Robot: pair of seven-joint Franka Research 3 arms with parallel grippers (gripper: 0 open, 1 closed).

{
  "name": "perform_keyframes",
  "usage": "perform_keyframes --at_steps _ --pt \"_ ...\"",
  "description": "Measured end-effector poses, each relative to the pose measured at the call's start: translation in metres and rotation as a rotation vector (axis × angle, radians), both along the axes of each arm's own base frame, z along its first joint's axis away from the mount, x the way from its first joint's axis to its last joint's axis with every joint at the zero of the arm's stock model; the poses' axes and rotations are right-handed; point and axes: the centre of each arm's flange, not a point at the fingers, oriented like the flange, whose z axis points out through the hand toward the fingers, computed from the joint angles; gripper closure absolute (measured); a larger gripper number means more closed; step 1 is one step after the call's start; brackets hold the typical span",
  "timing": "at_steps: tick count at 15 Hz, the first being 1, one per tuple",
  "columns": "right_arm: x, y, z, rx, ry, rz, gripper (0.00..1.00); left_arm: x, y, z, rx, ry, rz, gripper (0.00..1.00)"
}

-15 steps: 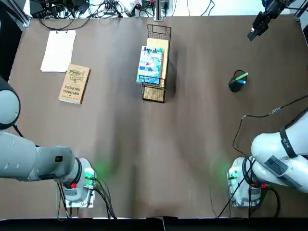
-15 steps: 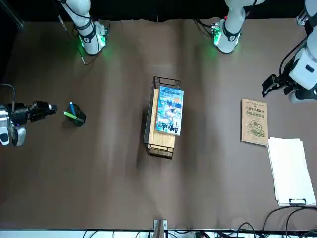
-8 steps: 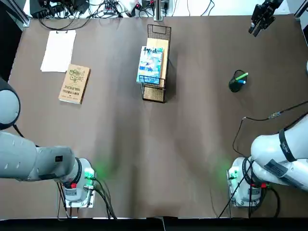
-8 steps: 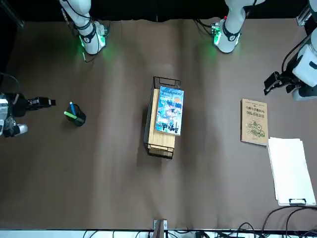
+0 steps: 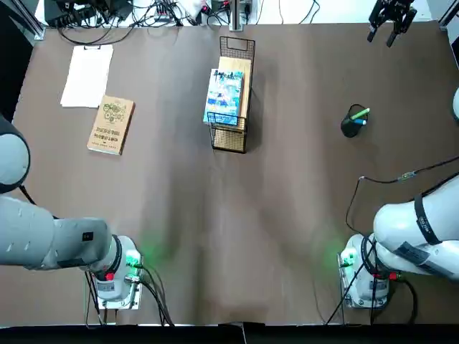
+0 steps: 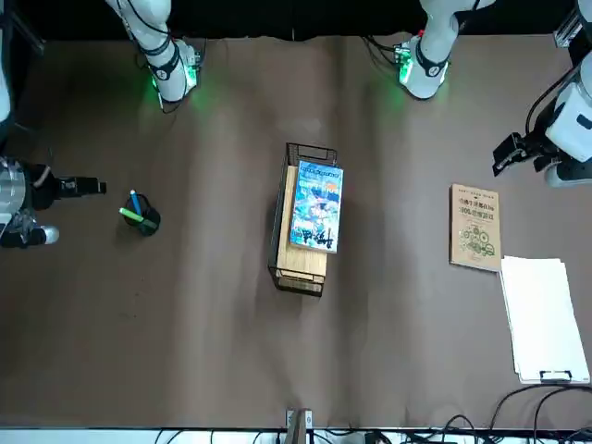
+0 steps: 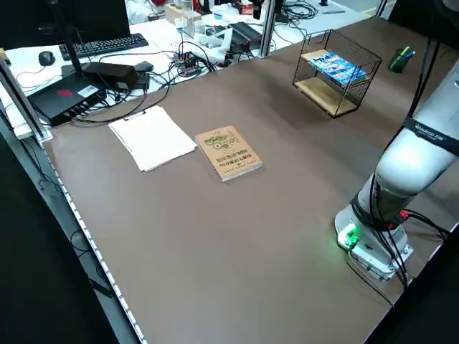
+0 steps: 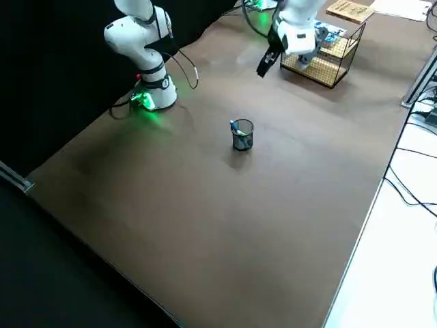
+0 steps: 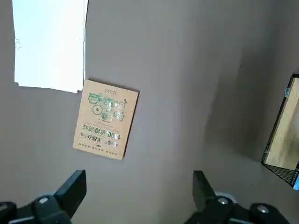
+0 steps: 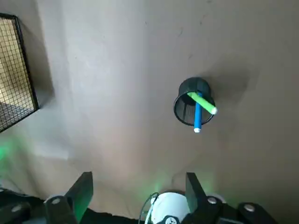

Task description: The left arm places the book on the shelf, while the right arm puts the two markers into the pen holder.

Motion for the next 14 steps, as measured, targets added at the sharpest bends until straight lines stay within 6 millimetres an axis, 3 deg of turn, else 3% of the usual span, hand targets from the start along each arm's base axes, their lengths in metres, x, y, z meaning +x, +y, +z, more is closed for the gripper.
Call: perform_keyframes --at_steps 1,6,8,14 --pt "-0.002 0.005 0.007 -0.010 -0.012 0.005 0.05 0.000 0.000 0.000 0.000 0.000 0.000 0.00" --pt "-0.011 0.024 0.031 -0.089 -0.049 0.001 0.00 0.000 0.000 0.000 0.000 0.000 0.000 0.00" --pt "-0.023 0.030 0.054 -0.102 -0.092 -0.001 0.00 0.000 0.000 0.001 0.000 0.000 0.000 0.00" --pt "-0.039 0.043 0.059 -0.127 -0.197 -0.028 0.00 0.000 0.000 0.001 0.000 0.000 -0.001 0.00"
